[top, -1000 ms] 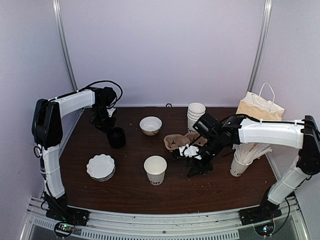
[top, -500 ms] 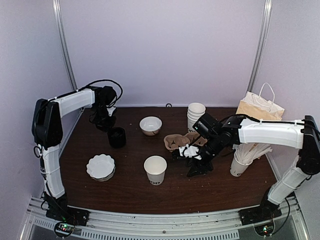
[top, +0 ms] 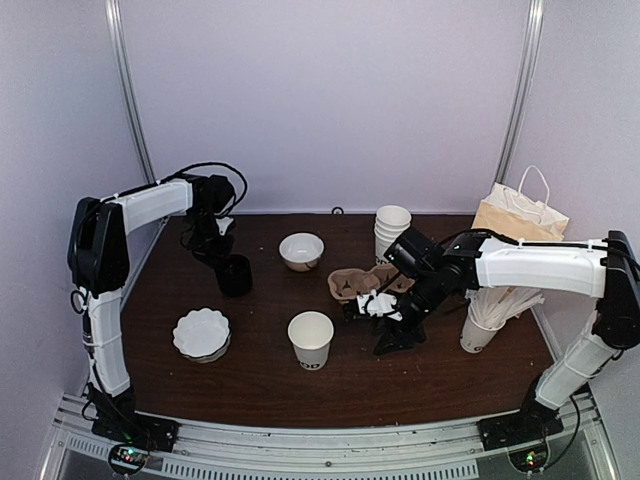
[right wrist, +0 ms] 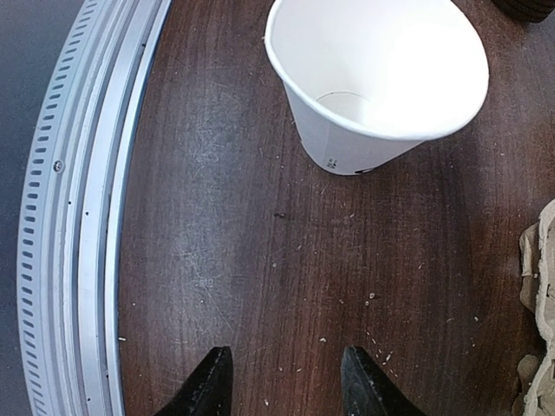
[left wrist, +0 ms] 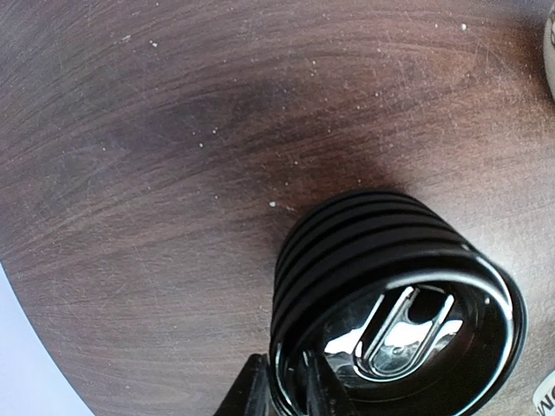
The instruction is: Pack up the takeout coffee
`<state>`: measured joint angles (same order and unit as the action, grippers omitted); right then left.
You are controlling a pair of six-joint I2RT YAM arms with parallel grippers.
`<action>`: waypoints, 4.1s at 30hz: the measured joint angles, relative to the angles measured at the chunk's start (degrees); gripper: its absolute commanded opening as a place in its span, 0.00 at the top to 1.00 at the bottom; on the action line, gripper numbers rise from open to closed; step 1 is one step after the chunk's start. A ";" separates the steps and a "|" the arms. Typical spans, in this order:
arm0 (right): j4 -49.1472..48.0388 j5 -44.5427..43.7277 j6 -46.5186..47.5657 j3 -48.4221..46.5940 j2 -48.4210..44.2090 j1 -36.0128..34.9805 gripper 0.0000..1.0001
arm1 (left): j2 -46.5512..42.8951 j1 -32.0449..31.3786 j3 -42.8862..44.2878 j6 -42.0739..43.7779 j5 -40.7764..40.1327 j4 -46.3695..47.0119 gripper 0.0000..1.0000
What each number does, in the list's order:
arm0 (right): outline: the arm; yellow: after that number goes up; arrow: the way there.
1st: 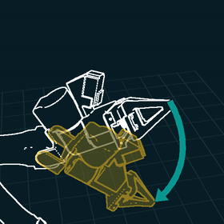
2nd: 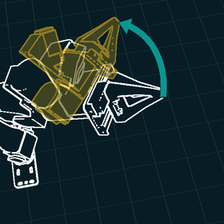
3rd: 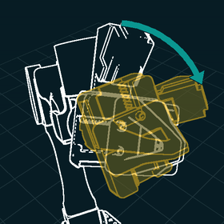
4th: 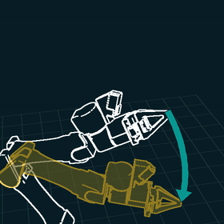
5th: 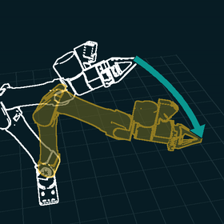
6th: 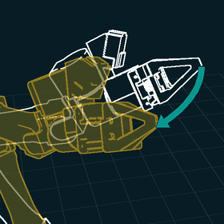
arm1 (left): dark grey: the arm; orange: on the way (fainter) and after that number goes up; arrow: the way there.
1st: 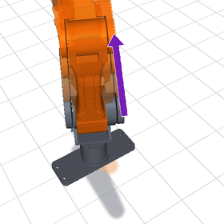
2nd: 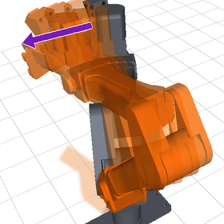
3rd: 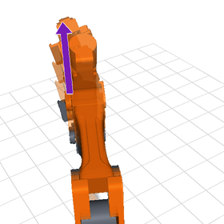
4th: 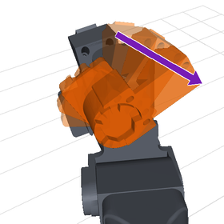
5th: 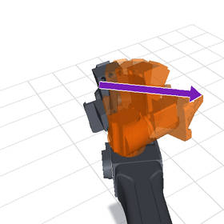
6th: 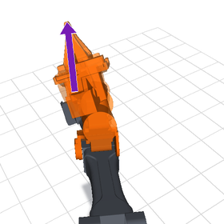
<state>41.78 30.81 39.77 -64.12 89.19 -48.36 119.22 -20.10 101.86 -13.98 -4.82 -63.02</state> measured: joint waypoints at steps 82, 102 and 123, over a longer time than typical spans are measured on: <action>5.03 -17.99 0.68 -2.34 -0.98 2.34 0.62 | -34.01 -12.37 -26.01 4.50 26.97 33.55 0.43; 1.68 -22.91 10.51 -2.27 10.49 1.11 0.60 | -35.36 -12.37 -28.70 8.52 24.48 33.75 0.42; -1.66 -23.80 11.13 -2.27 14.75 1.07 0.91 | -35.36 -12.37 -28.79 8.57 24.02 33.35 0.42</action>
<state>40.12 7.01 50.89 -66.39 103.94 -47.29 83.85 -32.47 73.08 -5.41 19.20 -29.67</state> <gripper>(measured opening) 0.188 0.578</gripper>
